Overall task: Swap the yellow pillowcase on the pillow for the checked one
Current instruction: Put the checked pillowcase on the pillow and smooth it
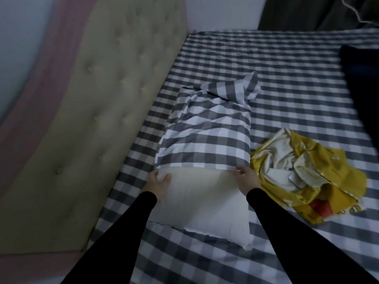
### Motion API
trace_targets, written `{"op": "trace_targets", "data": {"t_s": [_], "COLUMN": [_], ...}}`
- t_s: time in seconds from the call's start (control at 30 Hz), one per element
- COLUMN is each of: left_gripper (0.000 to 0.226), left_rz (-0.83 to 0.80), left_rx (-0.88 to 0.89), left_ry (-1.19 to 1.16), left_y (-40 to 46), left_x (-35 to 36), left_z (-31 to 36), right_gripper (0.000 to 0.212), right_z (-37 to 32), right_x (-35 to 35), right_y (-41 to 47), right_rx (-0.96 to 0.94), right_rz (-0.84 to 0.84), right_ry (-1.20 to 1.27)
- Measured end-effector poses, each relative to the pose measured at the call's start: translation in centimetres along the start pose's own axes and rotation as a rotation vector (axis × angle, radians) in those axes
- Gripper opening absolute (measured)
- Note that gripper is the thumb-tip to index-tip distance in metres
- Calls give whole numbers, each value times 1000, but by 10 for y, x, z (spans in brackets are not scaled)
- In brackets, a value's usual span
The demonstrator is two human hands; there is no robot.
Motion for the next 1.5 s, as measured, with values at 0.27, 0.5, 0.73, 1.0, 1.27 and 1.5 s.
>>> {"op": "trace_targets", "data": {"t_s": [0.27, 0.5, 0.73, 1.0, 1.27, 1.5], "left_gripper": [78, 101, 122, 138, 149, 113], "left_rz": [202, 210, 93, -54, -46, 45], "left_rx": [-63, 47, -29, -103, -163, -74], "left_ry": [172, 193, 34, -102, -149, -201], "left_y": [58, 111, 139, 130, 78, 34], "left_x": [-15, 16, 31, 24, 25, 12], "left_z": [17, 56, 43, 20, -28, -14], "right_gripper": [41, 54, 87, 73, 82, 84], "right_z": [-9, 10, 24, 14, 54, 13], "right_x": [0, -8, 16, 20, 38, 1], "right_y": [40, 85, 106, 79, 11, -6], "right_rx": [100, 250, 275, 209, 304, 232], "right_rz": [174, 210, -57, -52, -70, -36], "right_ry": [113, 243, 410, 465, 453, 442]}}
Point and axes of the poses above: each hand's wrist, its own y-axis towards the middle knuckle, its own x-axis out of the palm, z = x × y, the point moved 4 cm from there along y, towards the middle knuckle, and after that the axes turned 2 degrees about x, right-handed, at the moved point
